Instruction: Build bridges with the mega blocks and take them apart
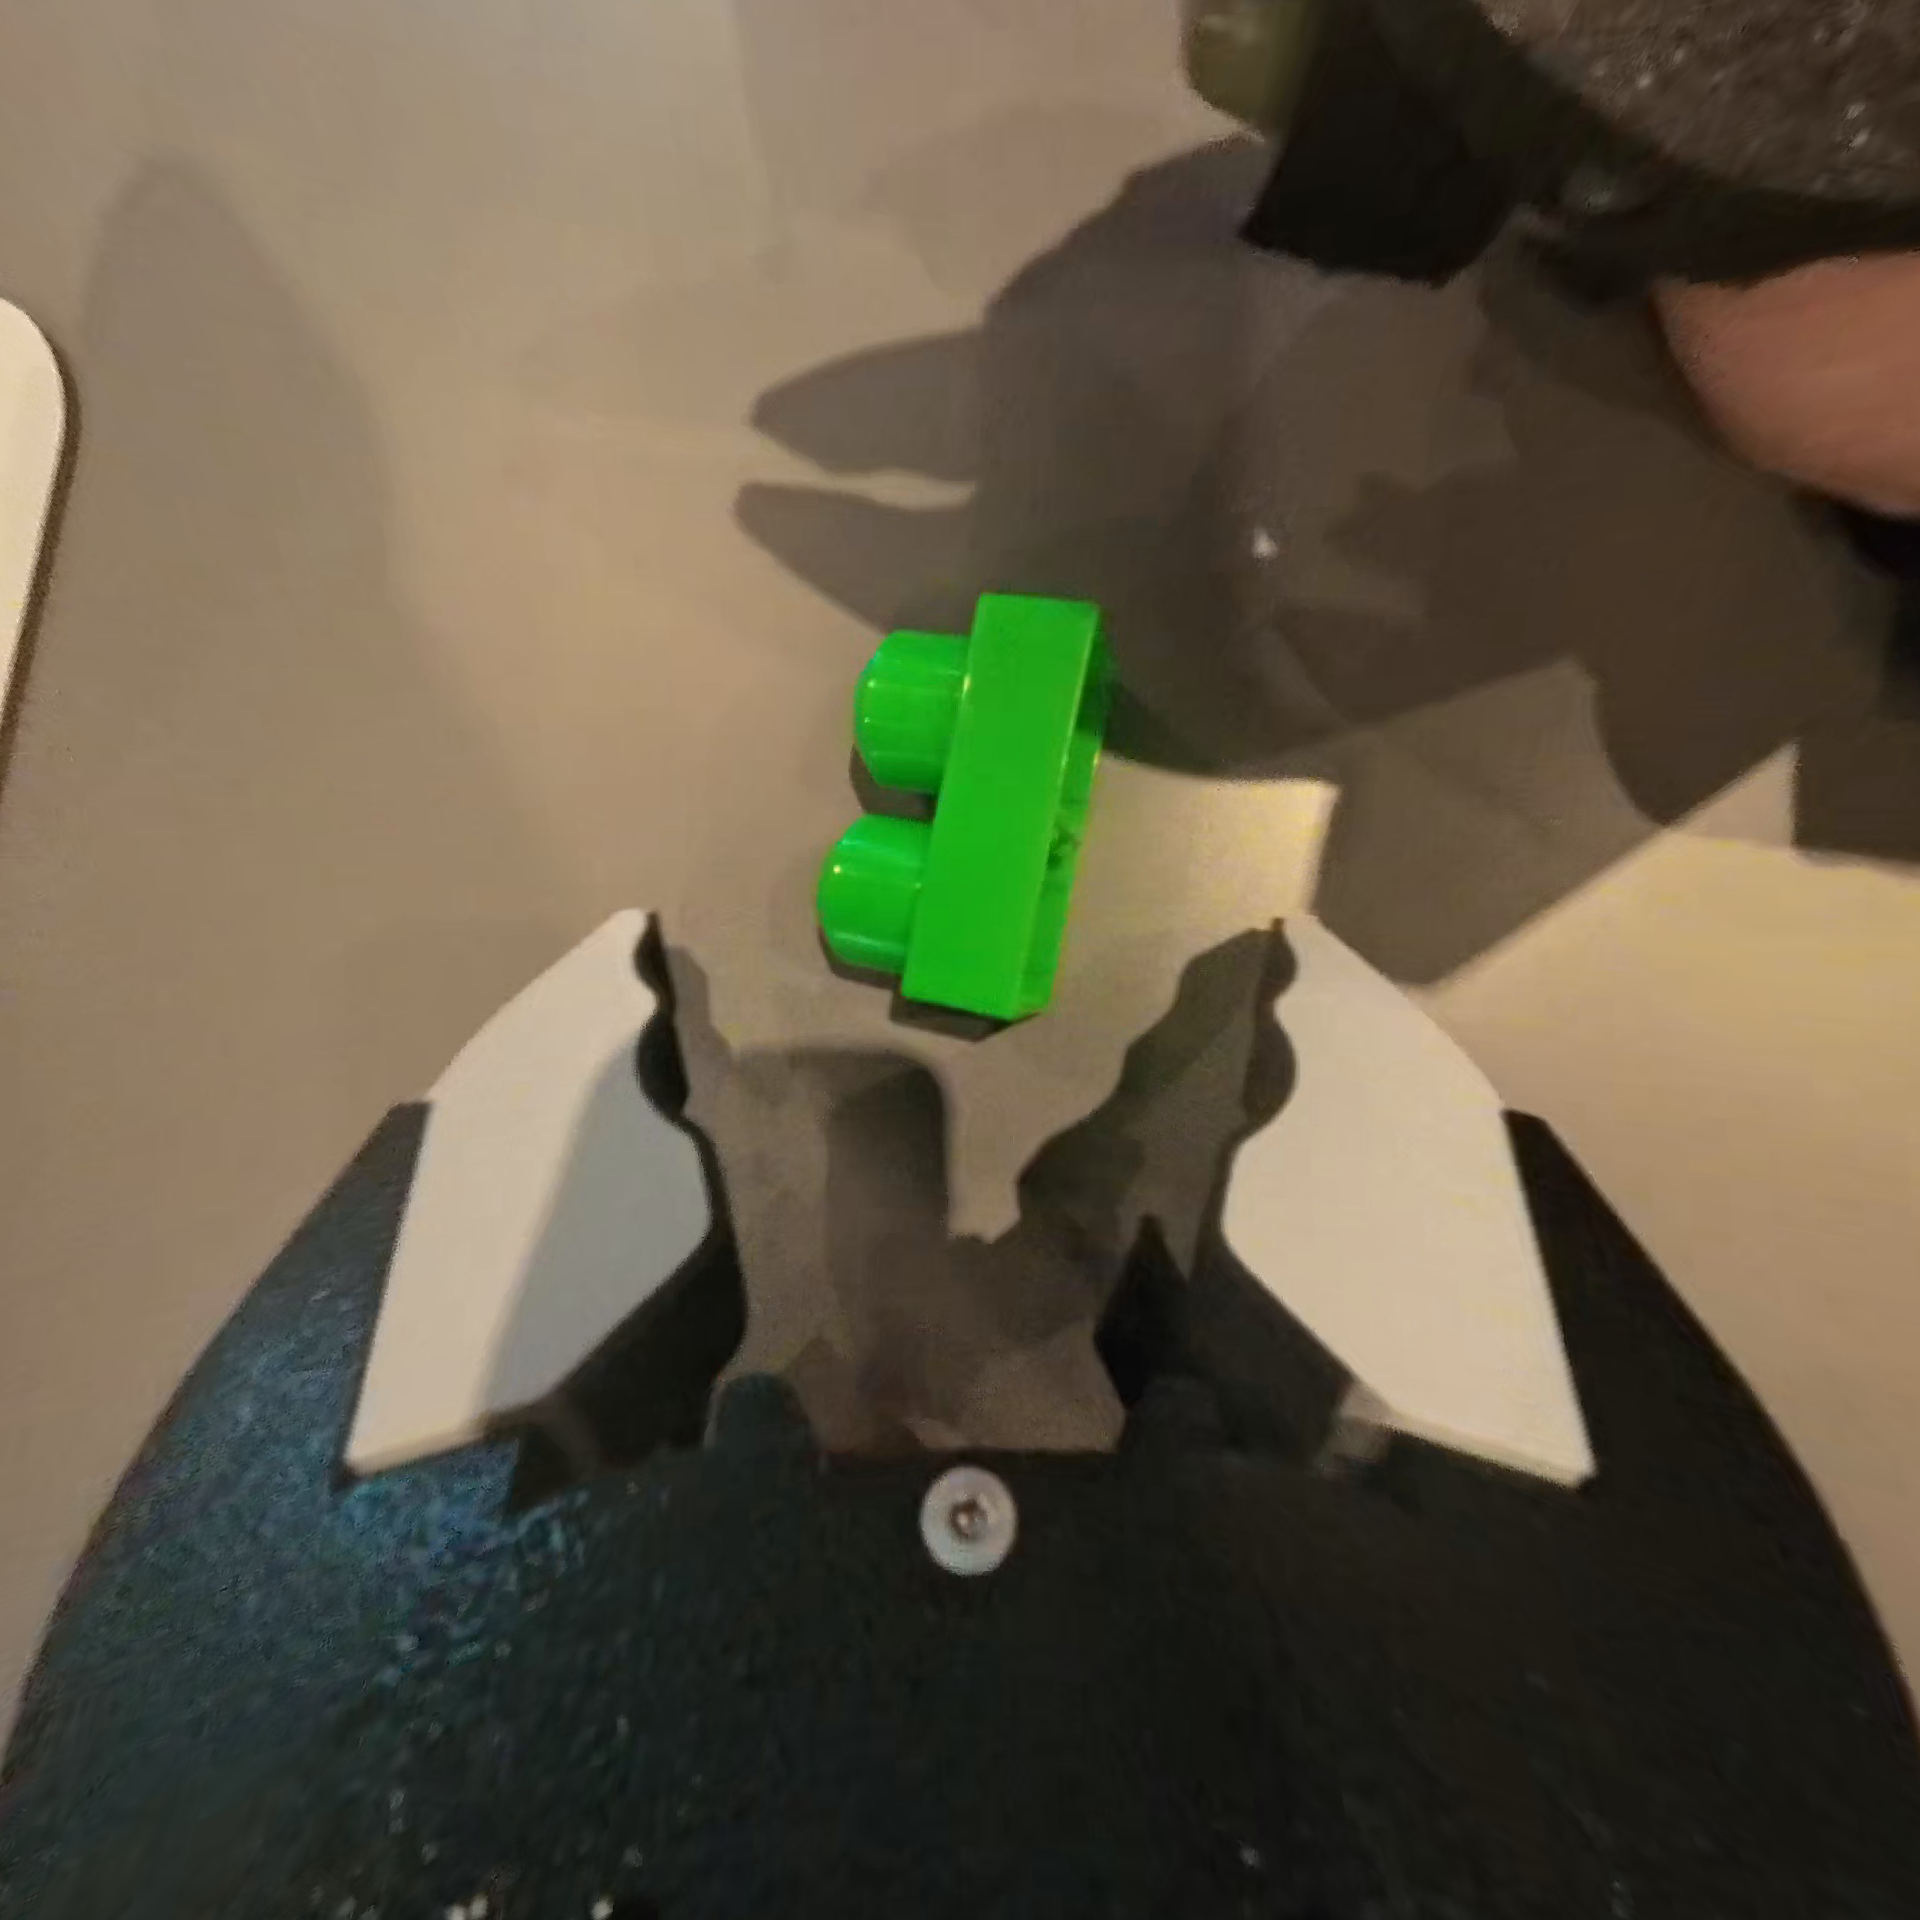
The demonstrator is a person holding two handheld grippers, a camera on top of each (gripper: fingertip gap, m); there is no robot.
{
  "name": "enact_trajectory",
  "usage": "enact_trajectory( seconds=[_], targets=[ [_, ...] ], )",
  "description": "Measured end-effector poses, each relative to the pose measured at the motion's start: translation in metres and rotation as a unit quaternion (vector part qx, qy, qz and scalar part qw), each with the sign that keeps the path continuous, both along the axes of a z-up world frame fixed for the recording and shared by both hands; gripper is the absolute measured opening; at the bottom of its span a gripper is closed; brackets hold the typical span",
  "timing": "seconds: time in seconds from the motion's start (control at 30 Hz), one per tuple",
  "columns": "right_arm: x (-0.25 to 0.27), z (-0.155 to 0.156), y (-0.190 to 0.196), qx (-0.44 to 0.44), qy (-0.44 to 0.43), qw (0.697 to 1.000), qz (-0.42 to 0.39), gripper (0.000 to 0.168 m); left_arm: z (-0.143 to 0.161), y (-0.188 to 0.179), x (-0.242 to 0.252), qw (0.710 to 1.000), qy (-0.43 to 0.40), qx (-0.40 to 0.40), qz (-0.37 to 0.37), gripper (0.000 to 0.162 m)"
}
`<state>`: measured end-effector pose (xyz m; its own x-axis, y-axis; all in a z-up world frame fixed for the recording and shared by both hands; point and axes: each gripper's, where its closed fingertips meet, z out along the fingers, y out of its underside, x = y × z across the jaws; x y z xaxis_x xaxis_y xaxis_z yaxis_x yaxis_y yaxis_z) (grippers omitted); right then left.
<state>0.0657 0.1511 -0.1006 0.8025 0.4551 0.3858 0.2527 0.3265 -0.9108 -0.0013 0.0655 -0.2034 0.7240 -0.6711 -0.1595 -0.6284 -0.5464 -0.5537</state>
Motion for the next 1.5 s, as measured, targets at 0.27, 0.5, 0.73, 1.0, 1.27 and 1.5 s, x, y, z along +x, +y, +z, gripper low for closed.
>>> enact_trajectory(
  seconds=[0.27,0.5,0.73,1.0,1.27,1.5],
  targets=[
    [-0.049,0.022,-0.058,0.095,-0.063,0.985,0.13,0.018,0.054,-0.052,-0.084,0.98,-0.025,0.17,0.102,0.084],
    [-0.093,0.013,-0.11,0.096,-0.089,0.963,0.236,0.018,0.024,-0.108,-0.153,0.985,0.01,0.08,0.153,0.067],
    [-0.11,0.001,-0.139,0.067,-0.086,0.943,0.313,0.017,0.002,-0.122,-0.153,0.992,0.002,0.018,0.128,0.057],
    [-0.121,-0.009,-0.172,0.029,-0.086,0.916,0.392,0.019,0.011,-0.115,-0.138,0.993,-0.048,0.058,0.088,0.036],
    [-0.121,0.019,-0.21,-0.096,0.065,0.83,0.545,0.031,0.106,-0.128,-0.08,0.907,-0.348,0.223,-0.078,0.036],
    [-0.12,0.02,-0.221,-0.145,0.081,0.784,0.598,0.034,0.101,-0.135,-0.05,0.893,-0.386,0.187,-0.139,0.036]
  ],
)
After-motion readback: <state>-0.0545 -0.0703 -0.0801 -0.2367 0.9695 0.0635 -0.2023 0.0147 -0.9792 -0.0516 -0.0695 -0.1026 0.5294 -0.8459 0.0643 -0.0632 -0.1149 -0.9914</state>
